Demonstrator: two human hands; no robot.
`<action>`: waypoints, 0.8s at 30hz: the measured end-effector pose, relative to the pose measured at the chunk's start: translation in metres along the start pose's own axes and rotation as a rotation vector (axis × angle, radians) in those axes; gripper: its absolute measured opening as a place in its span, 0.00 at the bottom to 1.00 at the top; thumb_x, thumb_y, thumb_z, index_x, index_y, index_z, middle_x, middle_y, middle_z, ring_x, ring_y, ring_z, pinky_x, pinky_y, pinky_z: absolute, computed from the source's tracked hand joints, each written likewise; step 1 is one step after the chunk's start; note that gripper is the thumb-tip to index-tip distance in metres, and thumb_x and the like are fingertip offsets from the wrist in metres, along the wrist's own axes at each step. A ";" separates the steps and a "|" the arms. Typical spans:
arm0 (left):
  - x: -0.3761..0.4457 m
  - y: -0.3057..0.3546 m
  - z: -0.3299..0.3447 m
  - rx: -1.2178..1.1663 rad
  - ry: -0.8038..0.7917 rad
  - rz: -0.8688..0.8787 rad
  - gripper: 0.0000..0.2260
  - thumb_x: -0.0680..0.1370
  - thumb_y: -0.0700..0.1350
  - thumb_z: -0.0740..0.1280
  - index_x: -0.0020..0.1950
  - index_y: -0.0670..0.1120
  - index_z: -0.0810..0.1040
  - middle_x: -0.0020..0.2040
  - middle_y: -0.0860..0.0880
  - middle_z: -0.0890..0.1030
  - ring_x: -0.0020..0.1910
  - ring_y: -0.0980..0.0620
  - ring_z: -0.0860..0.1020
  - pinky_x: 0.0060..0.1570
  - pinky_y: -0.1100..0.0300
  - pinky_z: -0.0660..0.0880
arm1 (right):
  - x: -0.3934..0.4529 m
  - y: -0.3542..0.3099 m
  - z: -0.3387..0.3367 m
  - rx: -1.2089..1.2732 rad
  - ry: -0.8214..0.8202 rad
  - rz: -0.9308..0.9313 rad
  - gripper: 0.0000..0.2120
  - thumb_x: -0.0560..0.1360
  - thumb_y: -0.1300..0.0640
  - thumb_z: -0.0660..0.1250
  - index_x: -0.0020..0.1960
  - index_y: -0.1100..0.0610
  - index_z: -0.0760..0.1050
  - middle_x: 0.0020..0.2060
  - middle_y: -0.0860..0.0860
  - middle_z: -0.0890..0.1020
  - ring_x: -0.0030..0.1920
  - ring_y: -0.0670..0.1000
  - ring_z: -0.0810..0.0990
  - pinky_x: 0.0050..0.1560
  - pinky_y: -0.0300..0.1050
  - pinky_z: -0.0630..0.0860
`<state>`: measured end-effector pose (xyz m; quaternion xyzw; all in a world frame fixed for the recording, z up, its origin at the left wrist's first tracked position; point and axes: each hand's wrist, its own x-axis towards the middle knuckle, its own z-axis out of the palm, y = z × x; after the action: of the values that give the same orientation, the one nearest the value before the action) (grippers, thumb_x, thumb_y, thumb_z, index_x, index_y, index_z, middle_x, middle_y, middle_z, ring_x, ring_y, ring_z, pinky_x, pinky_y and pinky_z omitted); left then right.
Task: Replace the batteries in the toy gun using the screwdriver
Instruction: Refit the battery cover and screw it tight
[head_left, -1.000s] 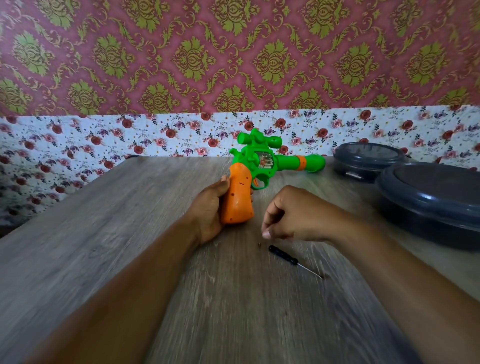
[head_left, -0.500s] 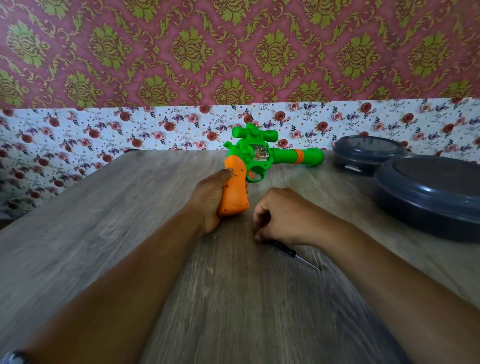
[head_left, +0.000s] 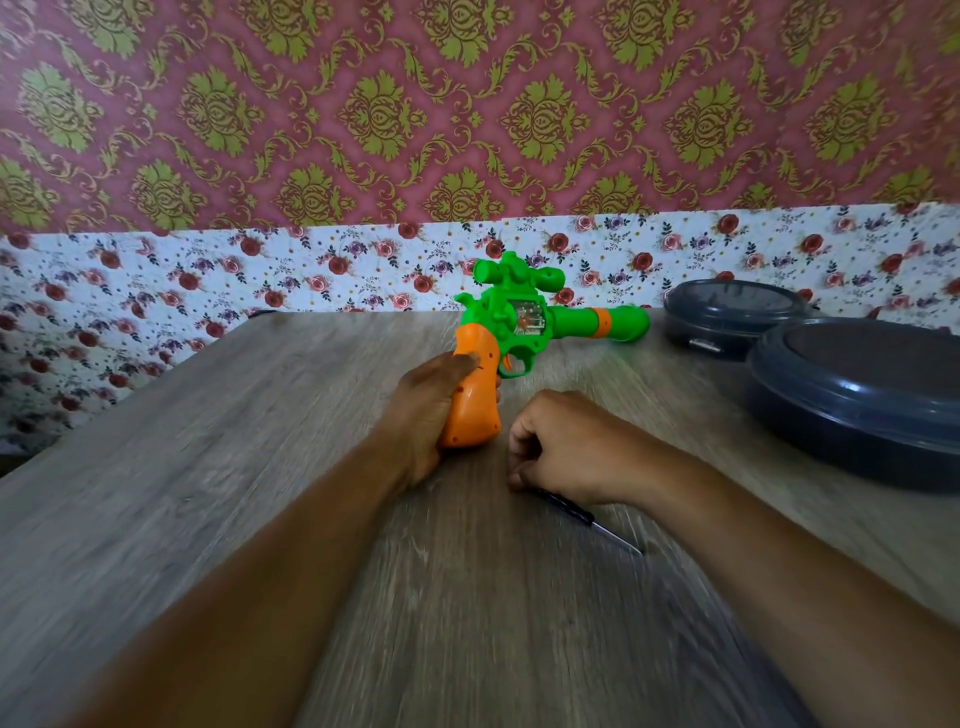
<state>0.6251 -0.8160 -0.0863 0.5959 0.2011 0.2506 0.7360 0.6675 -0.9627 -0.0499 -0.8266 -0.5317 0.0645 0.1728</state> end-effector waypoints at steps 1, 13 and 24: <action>-0.001 -0.001 0.001 0.052 0.009 0.041 0.14 0.77 0.42 0.65 0.61 0.40 0.75 0.45 0.42 0.82 0.41 0.47 0.81 0.48 0.50 0.78 | 0.001 0.001 0.000 -0.001 0.009 0.001 0.01 0.70 0.61 0.71 0.39 0.58 0.81 0.32 0.47 0.76 0.40 0.48 0.75 0.33 0.33 0.66; -0.002 -0.005 0.004 0.257 0.035 0.123 0.15 0.76 0.42 0.67 0.62 0.41 0.73 0.47 0.45 0.81 0.46 0.46 0.80 0.54 0.46 0.77 | 0.010 0.013 0.005 0.161 0.290 0.029 0.04 0.70 0.61 0.71 0.37 0.59 0.80 0.32 0.47 0.78 0.32 0.40 0.71 0.30 0.27 0.64; -0.010 -0.001 0.008 -0.058 -0.076 -0.027 0.28 0.81 0.60 0.47 0.59 0.43 0.79 0.52 0.43 0.84 0.50 0.48 0.82 0.49 0.55 0.79 | 0.023 0.004 0.020 0.380 0.733 -0.098 0.00 0.70 0.64 0.71 0.40 0.61 0.80 0.38 0.52 0.82 0.39 0.48 0.79 0.42 0.37 0.73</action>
<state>0.6225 -0.8286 -0.0858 0.5805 0.1738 0.2238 0.7634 0.6747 -0.9392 -0.0676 -0.7220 -0.4522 -0.1453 0.5031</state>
